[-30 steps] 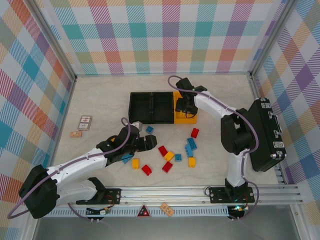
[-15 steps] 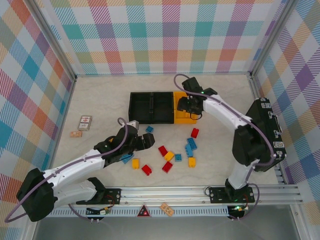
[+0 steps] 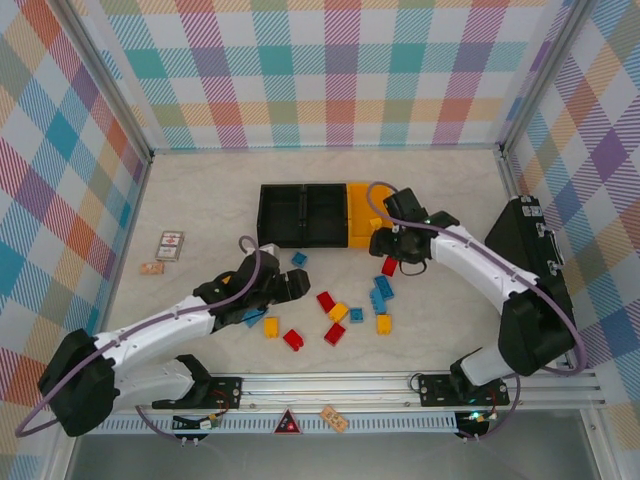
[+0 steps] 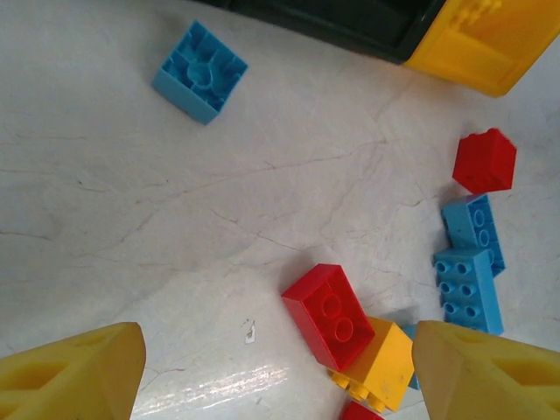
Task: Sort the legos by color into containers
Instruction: Pick up the lego from the bottom-center of the table.
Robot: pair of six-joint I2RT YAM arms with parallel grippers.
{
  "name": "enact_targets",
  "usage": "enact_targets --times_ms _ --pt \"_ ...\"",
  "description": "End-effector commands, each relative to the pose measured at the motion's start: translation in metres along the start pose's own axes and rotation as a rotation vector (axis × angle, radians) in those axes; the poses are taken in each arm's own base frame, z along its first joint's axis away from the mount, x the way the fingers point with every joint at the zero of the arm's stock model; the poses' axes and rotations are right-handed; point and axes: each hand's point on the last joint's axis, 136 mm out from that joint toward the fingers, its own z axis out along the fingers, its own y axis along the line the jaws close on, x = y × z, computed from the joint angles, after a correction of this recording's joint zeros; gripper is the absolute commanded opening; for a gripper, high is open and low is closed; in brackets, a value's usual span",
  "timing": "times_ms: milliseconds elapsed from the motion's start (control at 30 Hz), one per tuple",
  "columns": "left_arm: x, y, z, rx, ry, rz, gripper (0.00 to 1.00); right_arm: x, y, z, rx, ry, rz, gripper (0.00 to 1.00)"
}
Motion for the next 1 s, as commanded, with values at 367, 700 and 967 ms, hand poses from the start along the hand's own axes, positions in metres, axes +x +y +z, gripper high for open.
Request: enact_targets --times_ms 367,700,967 --pt "0.010 -0.032 0.016 0.074 0.056 0.024 0.80 0.082 0.000 0.015 0.000 0.164 -0.052 0.58" --pt "0.013 -0.028 0.020 0.058 0.066 0.028 0.79 0.109 0.005 0.037 0.020 0.235 -0.060 0.49" --pt "0.016 -0.020 0.019 0.041 0.059 0.023 0.79 0.113 0.007 0.049 0.057 0.268 -0.087 0.37"
